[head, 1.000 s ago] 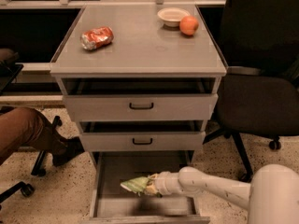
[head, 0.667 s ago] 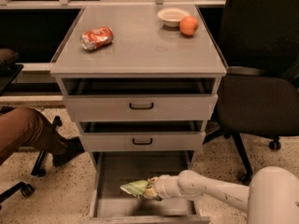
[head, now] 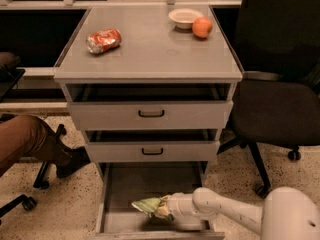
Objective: Place green jalapeno chip bag into bottom drawer
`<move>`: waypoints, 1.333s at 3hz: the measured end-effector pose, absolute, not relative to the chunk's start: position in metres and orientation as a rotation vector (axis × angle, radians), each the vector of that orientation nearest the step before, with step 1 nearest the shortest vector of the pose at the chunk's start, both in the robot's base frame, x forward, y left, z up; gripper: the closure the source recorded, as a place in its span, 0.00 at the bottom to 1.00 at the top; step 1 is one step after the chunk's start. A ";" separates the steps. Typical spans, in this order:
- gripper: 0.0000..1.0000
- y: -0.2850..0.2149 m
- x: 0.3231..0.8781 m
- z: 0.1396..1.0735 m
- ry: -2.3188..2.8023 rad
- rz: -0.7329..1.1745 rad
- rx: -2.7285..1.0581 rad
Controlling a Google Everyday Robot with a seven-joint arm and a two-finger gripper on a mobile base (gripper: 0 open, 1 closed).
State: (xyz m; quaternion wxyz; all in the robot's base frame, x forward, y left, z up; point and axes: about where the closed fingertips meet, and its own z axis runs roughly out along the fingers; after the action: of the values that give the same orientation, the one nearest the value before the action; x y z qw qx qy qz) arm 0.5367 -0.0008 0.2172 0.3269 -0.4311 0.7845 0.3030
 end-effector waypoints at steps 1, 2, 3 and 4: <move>1.00 -0.009 0.524 0.158 2.121 0.874 -1.034; 1.00 -0.009 0.518 0.133 2.151 0.885 -1.001; 1.00 -0.009 0.518 0.136 2.151 0.885 -1.001; 0.81 -0.009 0.518 0.136 2.151 0.885 -1.001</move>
Offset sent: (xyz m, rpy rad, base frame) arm -0.0247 -0.0162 -0.1419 0.0321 0.1599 -0.1409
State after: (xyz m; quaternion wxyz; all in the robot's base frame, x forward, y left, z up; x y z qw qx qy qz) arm 0.5182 -0.0092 0.1355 0.3000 -0.3772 0.8103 0.3333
